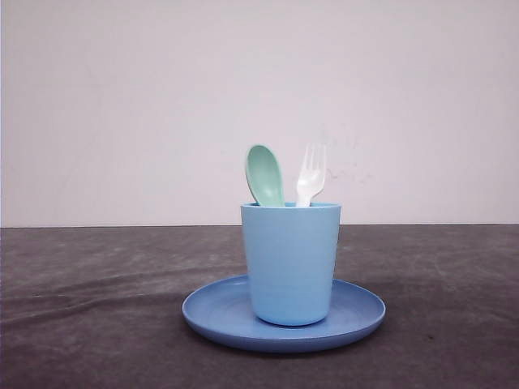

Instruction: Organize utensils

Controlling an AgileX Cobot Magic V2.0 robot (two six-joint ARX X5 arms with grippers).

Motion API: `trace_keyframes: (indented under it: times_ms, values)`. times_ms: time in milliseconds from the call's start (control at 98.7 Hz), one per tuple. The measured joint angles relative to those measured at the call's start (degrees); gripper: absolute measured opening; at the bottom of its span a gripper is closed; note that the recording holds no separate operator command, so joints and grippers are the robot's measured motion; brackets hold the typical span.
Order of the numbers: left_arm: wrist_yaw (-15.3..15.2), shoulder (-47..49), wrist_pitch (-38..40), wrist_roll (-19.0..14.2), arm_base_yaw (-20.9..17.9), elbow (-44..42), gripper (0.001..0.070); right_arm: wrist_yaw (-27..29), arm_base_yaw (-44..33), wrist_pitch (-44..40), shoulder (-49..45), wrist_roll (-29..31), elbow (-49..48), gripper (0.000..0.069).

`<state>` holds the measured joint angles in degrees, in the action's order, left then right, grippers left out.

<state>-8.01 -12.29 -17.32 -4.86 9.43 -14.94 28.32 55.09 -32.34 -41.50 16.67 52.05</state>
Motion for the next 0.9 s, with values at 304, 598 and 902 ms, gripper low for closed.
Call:
trace_keyframes:
  times_ms: [304, 598, 902]
  values:
    - [4.37, 9.14, 0.37, 3.67, -4.50, 9.29, 0.0025, 0.00, 0.00, 0.00, 0.00, 0.00, 0.00, 0.0002]
    - [4.61, 12.07, 2.19, 3.82, -4.70, 11.43, 0.0025, 0.00, 0.00, 0.00, 0.00, -0.02, 0.00, 0.0002]
    - [4.61, 12.04, 2.40, 3.80, -4.70, 11.50, 0.0025, 0.00, 0.00, 0.00, 0.00, 0.00, 0.00, 0.0002]
